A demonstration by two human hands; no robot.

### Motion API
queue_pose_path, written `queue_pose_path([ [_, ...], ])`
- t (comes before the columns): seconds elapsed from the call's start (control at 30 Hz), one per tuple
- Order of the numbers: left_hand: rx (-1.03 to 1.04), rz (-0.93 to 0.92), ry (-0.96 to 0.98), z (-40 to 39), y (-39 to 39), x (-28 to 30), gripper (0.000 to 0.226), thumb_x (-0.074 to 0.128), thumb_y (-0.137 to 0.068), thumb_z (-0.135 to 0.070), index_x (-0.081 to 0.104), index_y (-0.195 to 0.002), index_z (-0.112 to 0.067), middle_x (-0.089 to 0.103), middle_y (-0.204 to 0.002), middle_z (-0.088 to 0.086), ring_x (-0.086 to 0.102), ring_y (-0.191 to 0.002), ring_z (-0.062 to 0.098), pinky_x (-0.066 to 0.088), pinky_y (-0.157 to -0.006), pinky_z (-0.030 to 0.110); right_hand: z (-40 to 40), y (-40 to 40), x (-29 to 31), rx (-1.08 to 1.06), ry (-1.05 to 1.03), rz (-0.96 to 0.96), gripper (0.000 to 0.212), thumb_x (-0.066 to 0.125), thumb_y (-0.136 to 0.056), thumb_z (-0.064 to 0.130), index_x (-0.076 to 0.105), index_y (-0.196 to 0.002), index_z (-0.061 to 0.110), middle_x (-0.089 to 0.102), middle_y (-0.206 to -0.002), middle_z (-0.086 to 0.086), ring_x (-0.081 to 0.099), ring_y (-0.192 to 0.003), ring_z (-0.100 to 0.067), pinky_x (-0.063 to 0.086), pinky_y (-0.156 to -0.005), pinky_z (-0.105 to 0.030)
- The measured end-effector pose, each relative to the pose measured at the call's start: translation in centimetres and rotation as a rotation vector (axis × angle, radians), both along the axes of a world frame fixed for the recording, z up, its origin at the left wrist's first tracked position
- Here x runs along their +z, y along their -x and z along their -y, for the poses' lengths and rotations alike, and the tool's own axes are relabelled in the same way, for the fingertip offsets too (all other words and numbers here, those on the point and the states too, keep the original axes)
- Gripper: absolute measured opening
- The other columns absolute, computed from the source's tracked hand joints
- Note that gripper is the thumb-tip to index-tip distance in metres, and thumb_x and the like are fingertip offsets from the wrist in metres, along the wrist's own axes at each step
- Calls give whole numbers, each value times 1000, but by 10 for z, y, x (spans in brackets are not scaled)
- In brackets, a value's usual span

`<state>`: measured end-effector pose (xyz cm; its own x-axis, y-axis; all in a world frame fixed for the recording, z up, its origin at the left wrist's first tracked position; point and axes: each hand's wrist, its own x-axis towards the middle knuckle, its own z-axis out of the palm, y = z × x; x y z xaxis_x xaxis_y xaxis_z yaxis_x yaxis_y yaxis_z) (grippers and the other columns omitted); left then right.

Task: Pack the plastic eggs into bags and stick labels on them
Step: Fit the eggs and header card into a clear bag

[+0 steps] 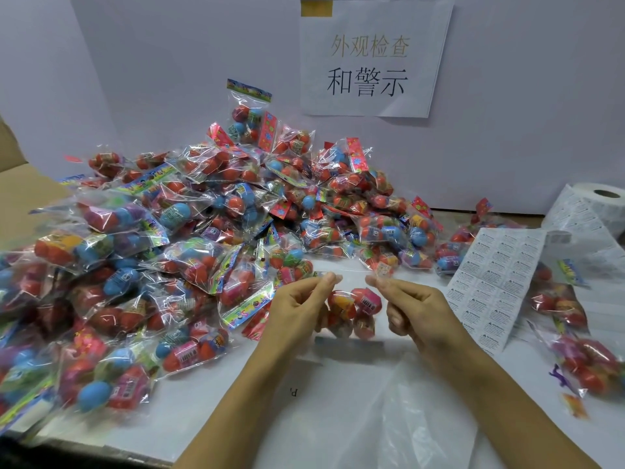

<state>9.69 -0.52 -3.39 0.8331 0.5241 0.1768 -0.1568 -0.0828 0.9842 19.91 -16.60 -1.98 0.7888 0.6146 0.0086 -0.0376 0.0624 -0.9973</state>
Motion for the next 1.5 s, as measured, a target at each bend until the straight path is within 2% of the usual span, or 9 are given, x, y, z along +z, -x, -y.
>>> queue_pose_path([
  [0.13,-62,-4,-46,2,1,1,25,61,-93,-47,81,-103,-37,79,-90,2,74,-80,16,51,-59,23,6,-4,0,24,-58,-66,33,73,-74,41,82,-97,19,74,-82,-10,69,-69,-19,51,-57,-22],
  [0.23,-73,-14,50,4,0,5,27,55,-92,-53,79,-102,-49,77,-109,-14,76,-94,17,58,-69,26,7,-5,-1,6,-60,-89,44,67,-77,55,81,-97,18,78,-102,-9,75,-95,-24,54,-67,-29],
  [0.4,-90,8,280,-1,-3,4,38,56,-96,-47,82,-102,-21,77,-116,1,75,-103,27,62,-77,33,2,0,-4,-75,16,-19,45,68,-70,63,83,-86,24,79,-95,-3,75,-91,-14,54,-68,-28],
  [0.57,-59,87,335,-4,-4,-4,27,83,-71,-34,61,-64,-21,76,-88,13,76,-92,31,61,-75,36,-1,4,-8,-37,67,123,46,72,-68,58,81,-76,14,79,-85,-6,71,-78,-13,57,-70,-28],
  [0.77,-113,22,397,-3,-4,-2,55,83,-72,-16,64,-123,-9,72,-109,19,75,-92,31,63,-78,46,-2,2,-13,-105,78,131,58,81,-64,60,66,-83,8,75,-85,-13,75,-88,-21,58,-68,-34],
  [0.9,-220,-16,357,-1,-1,-2,25,79,-76,-16,79,-101,-19,75,-110,13,75,-95,33,63,-69,42,-2,2,-12,-9,41,81,42,75,-70,57,80,-99,27,79,-97,-4,75,-93,-25,61,-76,-40],
  [1.07,-215,-41,315,-2,-1,-5,18,81,-79,-28,76,-93,-17,75,-94,8,74,-91,32,63,-76,54,-1,3,-12,47,30,94,33,79,-76,47,80,-97,22,77,-94,-4,74,-92,-20,61,-74,-38],
  [1.27,-165,-18,230,-2,-4,-12,11,79,-84,-7,78,-79,-18,75,-86,14,71,-84,29,60,-74,37,-3,2,-16,-3,47,95,20,79,-74,32,82,-87,17,77,-92,-13,69,-80,-14,55,-66,-26],
  [1.5,-141,33,248,-2,-6,-14,29,84,-78,-16,74,-105,-18,64,-67,5,68,-64,22,56,-62,29,-4,3,-17,1,60,98,34,77,-70,45,82,-90,19,78,-89,-11,71,-80,-16,59,-75,-32],
])
